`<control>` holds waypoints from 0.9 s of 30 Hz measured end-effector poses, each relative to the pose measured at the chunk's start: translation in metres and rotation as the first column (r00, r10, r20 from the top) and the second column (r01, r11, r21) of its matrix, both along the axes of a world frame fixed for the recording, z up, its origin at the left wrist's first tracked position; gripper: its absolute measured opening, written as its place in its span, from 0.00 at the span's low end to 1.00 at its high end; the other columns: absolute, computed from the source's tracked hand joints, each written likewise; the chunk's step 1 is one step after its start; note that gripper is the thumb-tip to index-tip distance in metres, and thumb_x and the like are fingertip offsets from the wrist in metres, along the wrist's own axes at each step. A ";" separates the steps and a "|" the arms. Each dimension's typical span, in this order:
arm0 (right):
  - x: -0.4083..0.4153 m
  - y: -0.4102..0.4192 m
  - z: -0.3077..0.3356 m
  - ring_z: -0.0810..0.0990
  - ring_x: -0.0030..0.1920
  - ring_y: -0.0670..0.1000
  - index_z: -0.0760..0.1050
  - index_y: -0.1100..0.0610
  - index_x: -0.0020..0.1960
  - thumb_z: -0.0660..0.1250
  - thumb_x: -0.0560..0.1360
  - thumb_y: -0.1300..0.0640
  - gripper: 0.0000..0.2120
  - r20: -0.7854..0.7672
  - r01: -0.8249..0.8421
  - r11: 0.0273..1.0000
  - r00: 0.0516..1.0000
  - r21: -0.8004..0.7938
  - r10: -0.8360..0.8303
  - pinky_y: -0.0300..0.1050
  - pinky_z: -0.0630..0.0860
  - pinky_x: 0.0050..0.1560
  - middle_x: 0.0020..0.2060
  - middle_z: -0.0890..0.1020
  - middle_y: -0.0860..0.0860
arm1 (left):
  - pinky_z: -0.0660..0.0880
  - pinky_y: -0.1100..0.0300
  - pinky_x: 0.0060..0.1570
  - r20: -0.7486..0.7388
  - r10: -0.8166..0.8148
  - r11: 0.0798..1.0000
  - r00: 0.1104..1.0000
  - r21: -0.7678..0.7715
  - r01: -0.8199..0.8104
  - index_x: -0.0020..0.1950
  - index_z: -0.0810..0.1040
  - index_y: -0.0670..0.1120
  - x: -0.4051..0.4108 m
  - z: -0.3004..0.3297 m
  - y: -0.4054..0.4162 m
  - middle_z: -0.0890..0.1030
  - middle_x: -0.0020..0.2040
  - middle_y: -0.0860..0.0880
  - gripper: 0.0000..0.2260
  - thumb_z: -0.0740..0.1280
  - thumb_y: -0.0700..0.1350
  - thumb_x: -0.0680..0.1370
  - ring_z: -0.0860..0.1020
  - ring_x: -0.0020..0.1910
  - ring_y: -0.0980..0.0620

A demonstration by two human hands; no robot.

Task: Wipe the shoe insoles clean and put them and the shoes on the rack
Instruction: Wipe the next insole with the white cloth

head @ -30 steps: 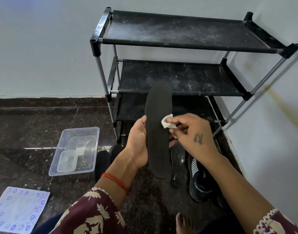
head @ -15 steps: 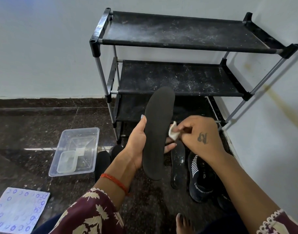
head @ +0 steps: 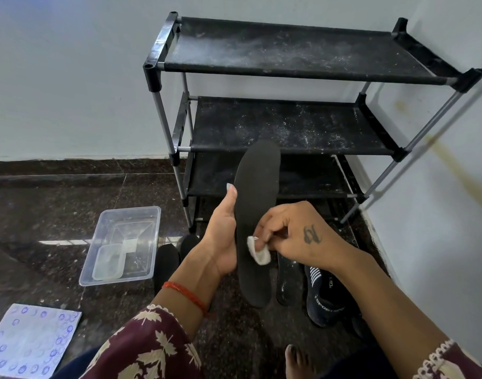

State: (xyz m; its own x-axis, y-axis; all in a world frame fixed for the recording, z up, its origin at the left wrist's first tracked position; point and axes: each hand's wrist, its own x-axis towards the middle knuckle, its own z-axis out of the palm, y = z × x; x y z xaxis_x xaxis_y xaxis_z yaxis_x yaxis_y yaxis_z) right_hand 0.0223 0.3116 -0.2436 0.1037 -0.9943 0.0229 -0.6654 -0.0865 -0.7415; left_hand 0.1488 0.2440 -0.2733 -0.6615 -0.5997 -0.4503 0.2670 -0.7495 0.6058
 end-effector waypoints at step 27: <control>-0.018 0.000 -0.003 0.77 0.36 0.43 0.83 0.52 0.36 0.68 0.63 0.67 0.12 -0.194 0.322 0.927 0.914 -0.190 -0.357 0.31 0.72 0.37 0.37 0.82 0.46 | 0.79 0.41 0.47 -0.055 -0.027 0.999 0.998 0.031 0.029 0.59 0.78 0.41 0.001 0.003 -0.001 0.82 0.53 0.40 0.26 0.50 0.58 0.80 0.82 0.48 0.41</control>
State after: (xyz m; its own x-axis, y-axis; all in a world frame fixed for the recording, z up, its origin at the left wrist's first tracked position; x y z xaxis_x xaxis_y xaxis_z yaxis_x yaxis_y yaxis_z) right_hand 0.0047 0.3121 -0.2466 -0.2196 -0.9567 0.1910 -0.8194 0.0746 -0.5683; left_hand 0.1499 0.2426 -0.2704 -0.7020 -0.5669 -0.4311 0.2781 -0.7755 0.5669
